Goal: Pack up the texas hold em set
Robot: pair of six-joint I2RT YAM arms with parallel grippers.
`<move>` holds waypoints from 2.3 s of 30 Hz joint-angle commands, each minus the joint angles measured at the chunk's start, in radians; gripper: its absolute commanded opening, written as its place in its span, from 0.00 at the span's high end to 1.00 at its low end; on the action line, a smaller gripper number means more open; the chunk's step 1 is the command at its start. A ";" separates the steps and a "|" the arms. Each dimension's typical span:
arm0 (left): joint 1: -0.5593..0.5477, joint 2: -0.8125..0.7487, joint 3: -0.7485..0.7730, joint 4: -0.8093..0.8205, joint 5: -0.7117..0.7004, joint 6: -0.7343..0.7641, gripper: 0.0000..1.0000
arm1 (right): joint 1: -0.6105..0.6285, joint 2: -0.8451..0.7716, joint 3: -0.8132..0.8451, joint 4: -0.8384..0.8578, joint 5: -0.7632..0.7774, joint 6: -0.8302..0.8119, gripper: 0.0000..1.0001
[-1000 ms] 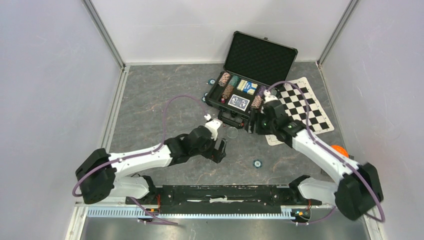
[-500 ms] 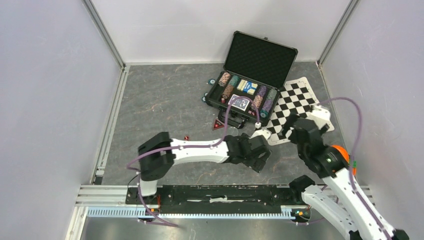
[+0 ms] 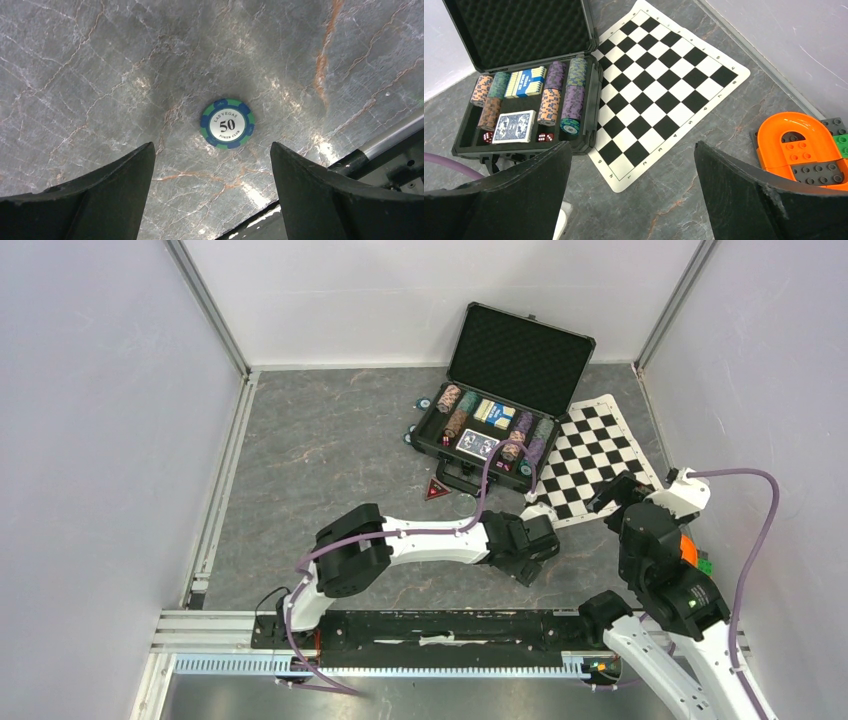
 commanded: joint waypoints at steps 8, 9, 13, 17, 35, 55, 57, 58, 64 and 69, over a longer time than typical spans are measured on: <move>-0.014 0.089 0.136 -0.047 -0.013 -0.025 0.10 | 0.000 -0.004 -0.028 0.059 0.017 -0.026 0.02; -0.014 0.095 0.143 -0.048 -0.011 -0.024 0.10 | 0.000 -0.004 -0.028 0.062 0.018 -0.031 0.02; -0.014 0.114 0.154 -0.051 -0.010 -0.021 0.10 | 0.000 -0.003 -0.042 0.066 0.019 -0.032 0.02; -0.014 0.133 0.161 -0.068 -0.015 -0.021 0.11 | 0.002 -0.009 -0.055 0.066 0.011 -0.026 0.02; -0.005 0.129 0.112 -0.126 -0.053 -0.035 0.47 | 0.000 -0.021 -0.078 0.067 -0.023 -0.012 0.05; 0.069 -0.132 -0.215 -0.010 -0.105 0.031 0.60 | 0.000 0.141 -0.291 0.232 -0.422 -0.061 0.05; 0.073 -0.160 -0.259 0.021 -0.100 0.052 0.60 | 0.000 0.248 -0.298 0.258 -0.542 -0.098 0.05; 0.072 -0.170 -0.278 0.033 -0.101 0.063 0.61 | 0.000 0.305 -0.300 0.264 -0.586 -0.112 0.07; 0.083 -0.243 -0.377 0.119 -0.097 0.095 0.63 | -0.008 0.385 -0.389 0.441 -0.843 -0.144 0.18; 0.083 -0.336 -0.520 0.309 -0.087 0.150 0.64 | -0.043 0.493 -0.394 0.525 -1.038 -0.166 0.31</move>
